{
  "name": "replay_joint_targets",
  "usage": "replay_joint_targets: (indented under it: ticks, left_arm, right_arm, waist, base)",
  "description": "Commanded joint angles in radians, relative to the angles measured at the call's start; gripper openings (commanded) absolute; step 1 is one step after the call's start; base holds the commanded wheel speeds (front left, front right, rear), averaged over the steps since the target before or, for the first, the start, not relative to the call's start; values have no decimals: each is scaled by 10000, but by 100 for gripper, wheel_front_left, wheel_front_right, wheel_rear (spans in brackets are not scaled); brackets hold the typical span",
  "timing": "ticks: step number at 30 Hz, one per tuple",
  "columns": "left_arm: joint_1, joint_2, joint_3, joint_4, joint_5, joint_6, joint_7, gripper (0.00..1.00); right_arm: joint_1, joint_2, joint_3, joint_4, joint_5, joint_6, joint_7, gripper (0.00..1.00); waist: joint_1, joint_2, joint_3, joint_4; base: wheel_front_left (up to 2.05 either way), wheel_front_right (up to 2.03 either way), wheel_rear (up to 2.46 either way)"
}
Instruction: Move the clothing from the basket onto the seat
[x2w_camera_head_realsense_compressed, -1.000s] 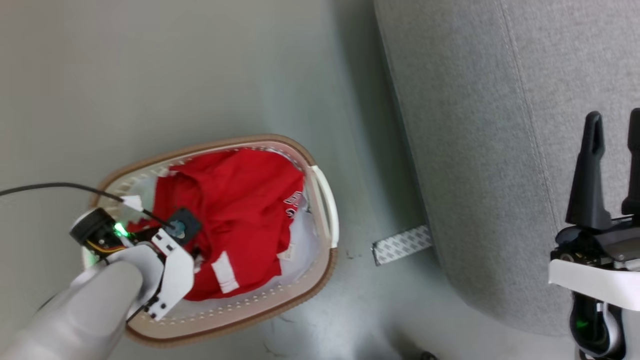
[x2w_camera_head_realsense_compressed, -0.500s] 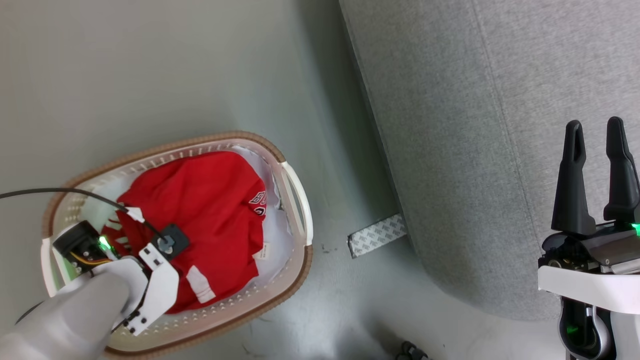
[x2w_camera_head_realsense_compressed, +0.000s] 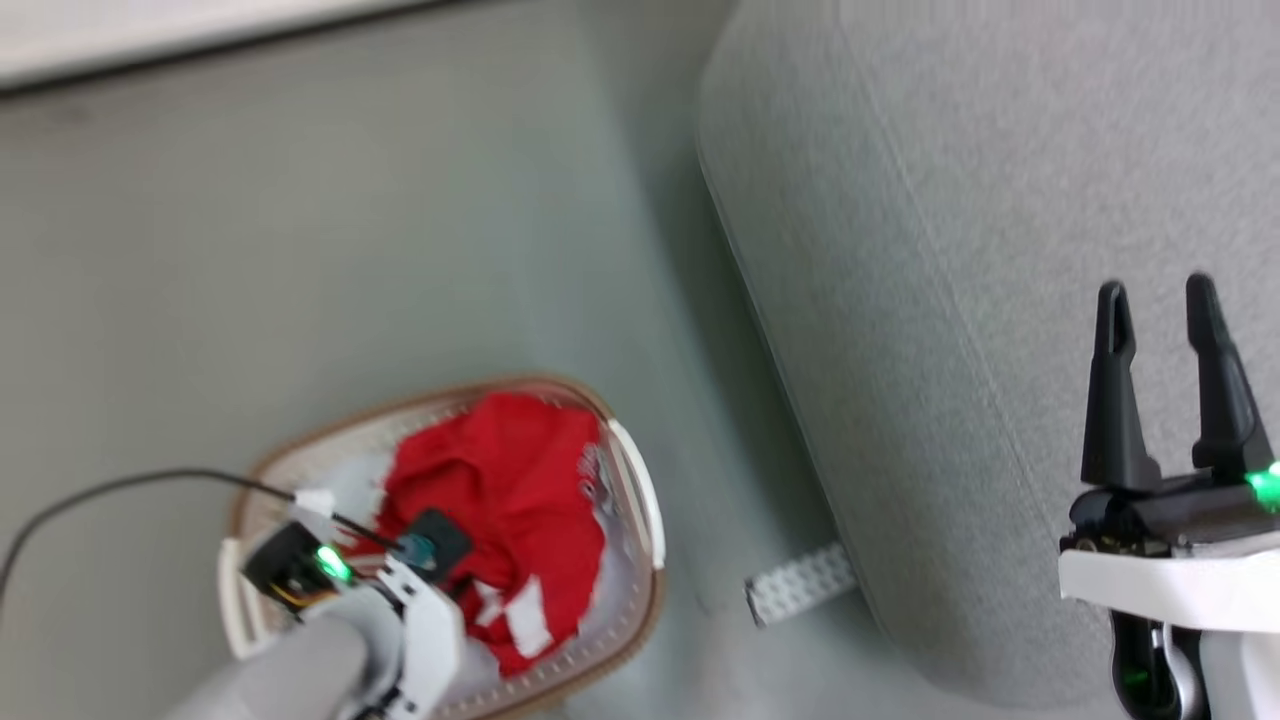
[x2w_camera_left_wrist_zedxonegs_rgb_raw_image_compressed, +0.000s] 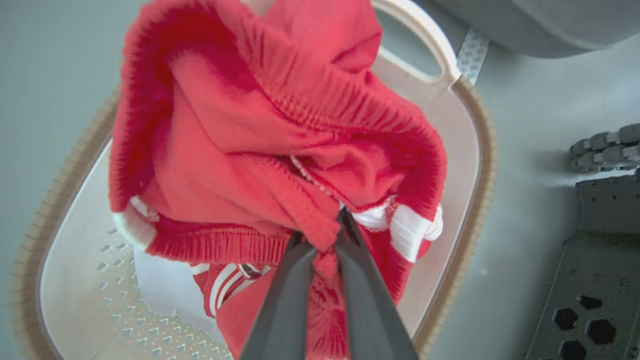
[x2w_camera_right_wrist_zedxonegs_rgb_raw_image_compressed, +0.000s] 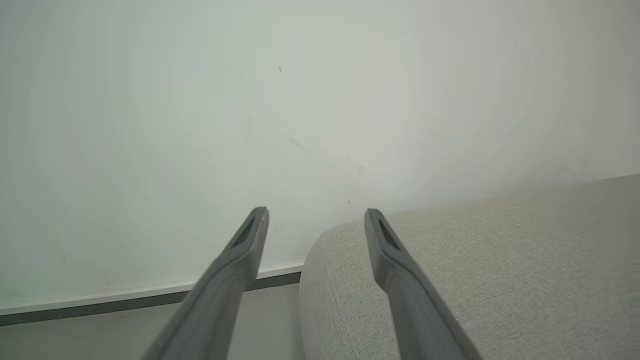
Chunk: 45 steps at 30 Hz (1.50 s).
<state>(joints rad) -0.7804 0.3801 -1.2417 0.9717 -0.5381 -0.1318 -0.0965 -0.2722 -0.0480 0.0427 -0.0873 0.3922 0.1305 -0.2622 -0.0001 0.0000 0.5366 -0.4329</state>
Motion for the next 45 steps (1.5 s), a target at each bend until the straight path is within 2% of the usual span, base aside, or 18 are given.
replay_joint_targets:
  ticks: [1, 10, 19, 30, 37, 45]
  left_arm:
    - [274, -168, 25, -42, -326, 16, -213, 0]
    - [937, -1068, 454, -493, -1534, 15, -1260, 0]
    - [1242, -1185, 1212, -1934, -1970, 169, -1676, 0]
    - [1210, -832, 2807, -4826, -2247, 624, -1696, 0]
    - [1090, -304, 3432, -6568, -2336, 1060, -1664, 0]
    - [1228, 125, 3725, -8039, -2478, 1655, -1362, 0]
  right_arm:
    - [231, -21, -83, 141, -164, 4, -19, 100]
    - [756, -24, -204, 648, -827, 4, -19, 100]
    - [1331, -25, -340, 993, -1127, 4, -19, 100]
    - [1998, -16, 140, 1407, -1394, 4, -19, 100]
    - [2125, -29, 408, 1564, -1411, 4, -19, 100]
    - [2044, -32, 803, 1625, -1371, 4, -19, 100]
  waist:
    - [1, 0, -1166, 564]
    - [1, 0, -3276, 1479]
    - [1, 0, -4499, 2313]
    - [1, 0, -5363, 3132]
    - [1, 0, -5530, 3208]
    - [1, 0, -5577, 3160]
  base:
    - [0, 0, 0]
    - [0, 0, 0]
    - [0, 0, 0]
    - [0, 0, 0]
    - [0, 0, 0]
    - [0, 0, 0]
